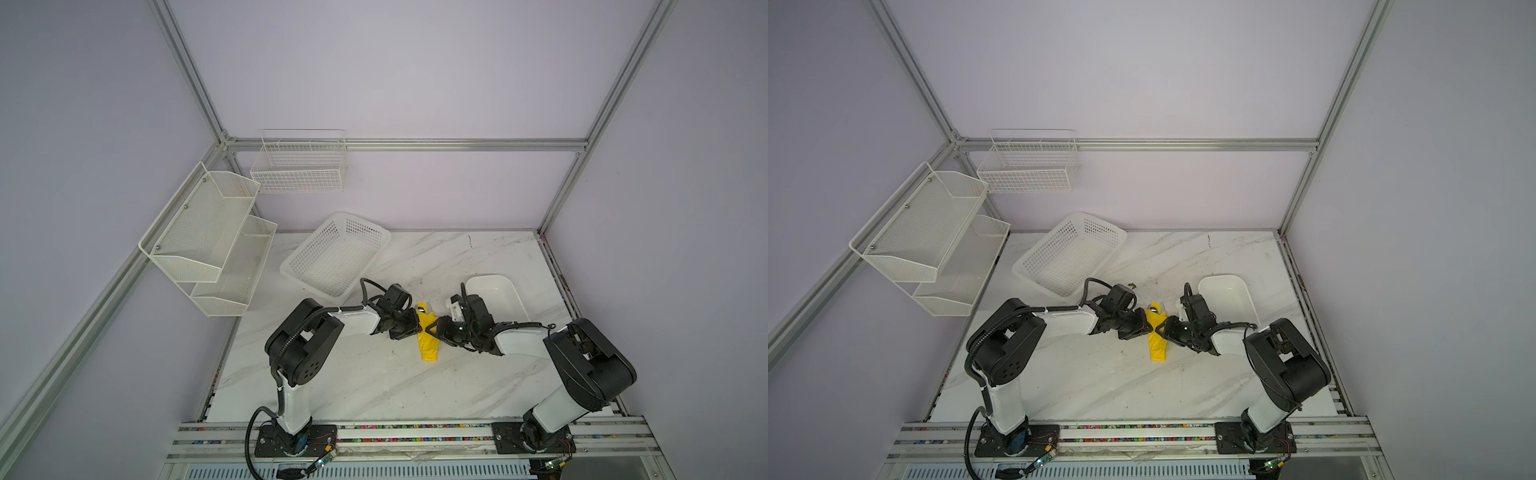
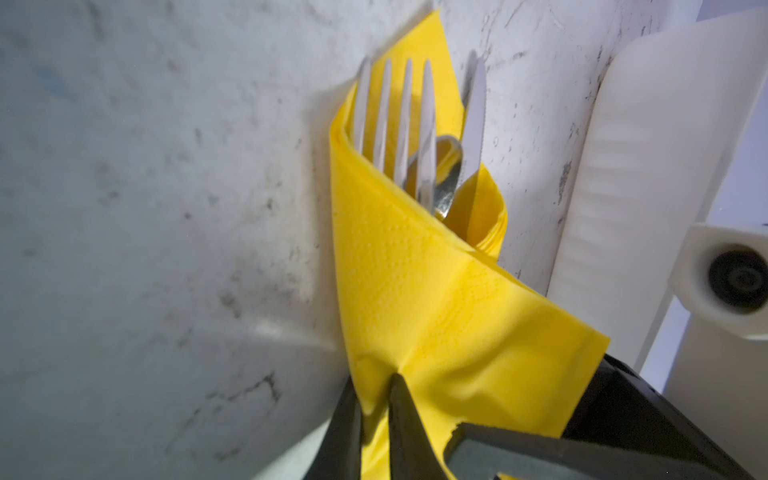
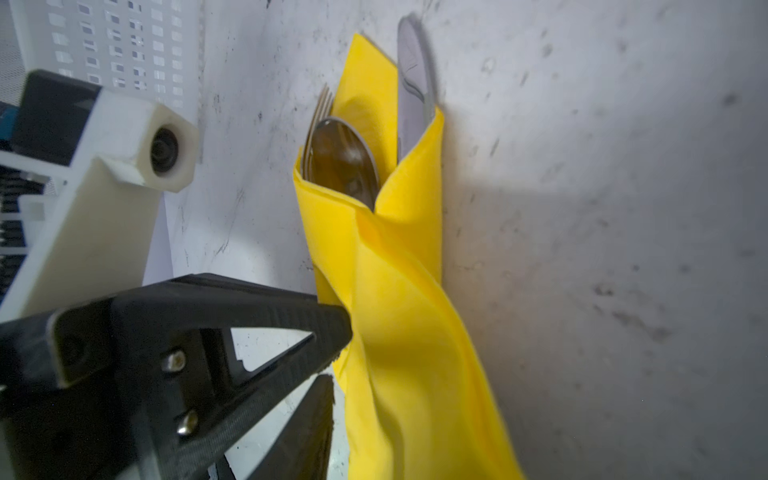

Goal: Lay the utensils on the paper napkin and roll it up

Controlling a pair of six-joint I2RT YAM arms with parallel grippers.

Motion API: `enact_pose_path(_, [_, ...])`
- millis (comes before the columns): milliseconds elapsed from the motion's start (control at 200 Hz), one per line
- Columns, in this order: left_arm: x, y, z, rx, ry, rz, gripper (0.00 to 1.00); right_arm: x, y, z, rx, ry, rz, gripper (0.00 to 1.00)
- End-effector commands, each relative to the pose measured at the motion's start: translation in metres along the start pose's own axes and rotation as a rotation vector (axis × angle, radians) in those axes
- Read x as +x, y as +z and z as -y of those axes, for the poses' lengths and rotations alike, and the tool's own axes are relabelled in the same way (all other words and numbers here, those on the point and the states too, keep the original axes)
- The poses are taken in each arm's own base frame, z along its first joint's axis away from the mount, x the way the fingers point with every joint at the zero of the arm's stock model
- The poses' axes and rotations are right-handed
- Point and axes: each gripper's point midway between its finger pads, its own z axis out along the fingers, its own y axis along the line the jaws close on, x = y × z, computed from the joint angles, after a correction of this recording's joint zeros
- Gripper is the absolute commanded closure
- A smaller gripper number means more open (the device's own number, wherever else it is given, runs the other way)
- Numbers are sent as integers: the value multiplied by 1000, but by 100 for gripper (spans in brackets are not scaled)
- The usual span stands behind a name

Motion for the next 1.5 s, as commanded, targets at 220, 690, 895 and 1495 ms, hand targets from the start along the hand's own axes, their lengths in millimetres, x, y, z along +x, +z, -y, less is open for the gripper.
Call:
enact_pose_path(220, [12,6,-22,-110,-10,-36,85,21,12,26,17,51,-58,70])
enact_pose_path(690, [-3,-48,7,-7,27,131,72,0,-2,-21,-149,-56,11,90])
enact_pose_path(895, [-8,-83,-5,-33,31,260,60,-8,-13,-37,-211,-127,67,91])
enact_pose_path(1495, [-17,-162,17,226,187,561,22,-23,-63,-105,-409,-375,204,92])
